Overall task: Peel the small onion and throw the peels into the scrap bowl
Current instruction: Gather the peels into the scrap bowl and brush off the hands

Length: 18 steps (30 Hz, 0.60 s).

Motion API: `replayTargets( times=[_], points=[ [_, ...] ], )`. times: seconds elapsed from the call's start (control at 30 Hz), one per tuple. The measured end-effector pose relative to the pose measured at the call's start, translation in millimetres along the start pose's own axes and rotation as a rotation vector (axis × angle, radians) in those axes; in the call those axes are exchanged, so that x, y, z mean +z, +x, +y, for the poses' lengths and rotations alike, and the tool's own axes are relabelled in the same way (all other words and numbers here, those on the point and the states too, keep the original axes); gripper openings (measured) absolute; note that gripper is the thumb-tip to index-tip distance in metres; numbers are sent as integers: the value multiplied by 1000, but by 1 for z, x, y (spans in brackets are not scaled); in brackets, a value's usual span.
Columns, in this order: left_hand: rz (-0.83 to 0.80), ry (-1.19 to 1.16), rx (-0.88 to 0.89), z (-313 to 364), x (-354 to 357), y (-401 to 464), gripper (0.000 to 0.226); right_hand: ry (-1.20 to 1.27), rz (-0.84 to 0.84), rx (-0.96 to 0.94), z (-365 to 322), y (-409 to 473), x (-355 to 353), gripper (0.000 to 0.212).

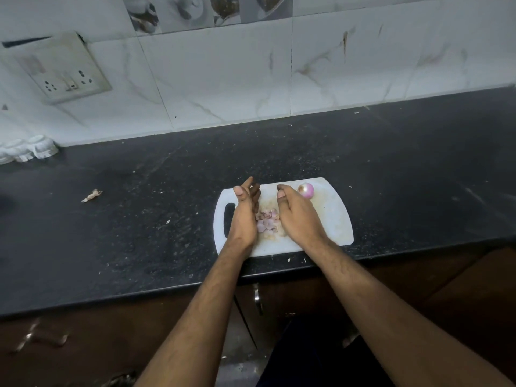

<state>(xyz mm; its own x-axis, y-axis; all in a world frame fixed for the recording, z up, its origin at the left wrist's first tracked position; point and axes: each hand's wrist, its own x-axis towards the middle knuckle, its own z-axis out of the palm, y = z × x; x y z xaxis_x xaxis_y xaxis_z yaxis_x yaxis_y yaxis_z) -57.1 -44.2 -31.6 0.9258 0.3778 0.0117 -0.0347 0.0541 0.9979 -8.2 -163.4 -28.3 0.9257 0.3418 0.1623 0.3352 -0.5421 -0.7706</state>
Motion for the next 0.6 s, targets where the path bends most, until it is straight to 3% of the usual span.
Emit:
replayTargets(
  times=[0.1, 0.2, 0.27, 0.37, 0.43, 0.53, 0.6],
  points=[
    [-3, -10, -5, 2, 1, 0, 100, -96, -176, -49, -2, 9, 1, 47],
    [25, 13, -9, 1, 2, -2, 89, -14, -267, -91, -8, 3, 10, 43],
    [33, 18, -10, 2, 2, -3, 84, 214, -243, -39, -16, -3, 17, 41],
    [13, -15, -2, 5, 3, -5, 104, 608, -91, 112, -25, -7, 18, 42],
    [4, -50, -8, 6, 3, -6, 116, 664, 48, 141, -21, -10, 10, 40],
    [-4, -66, -23, 3, 1, -3, 126, 464, 106, 79, -6, -22, -16, 29],
    [-7, -61, -30, 1, 0, 0, 114, 118, -42, 14, 6, -32, -34, 24]
  ],
)
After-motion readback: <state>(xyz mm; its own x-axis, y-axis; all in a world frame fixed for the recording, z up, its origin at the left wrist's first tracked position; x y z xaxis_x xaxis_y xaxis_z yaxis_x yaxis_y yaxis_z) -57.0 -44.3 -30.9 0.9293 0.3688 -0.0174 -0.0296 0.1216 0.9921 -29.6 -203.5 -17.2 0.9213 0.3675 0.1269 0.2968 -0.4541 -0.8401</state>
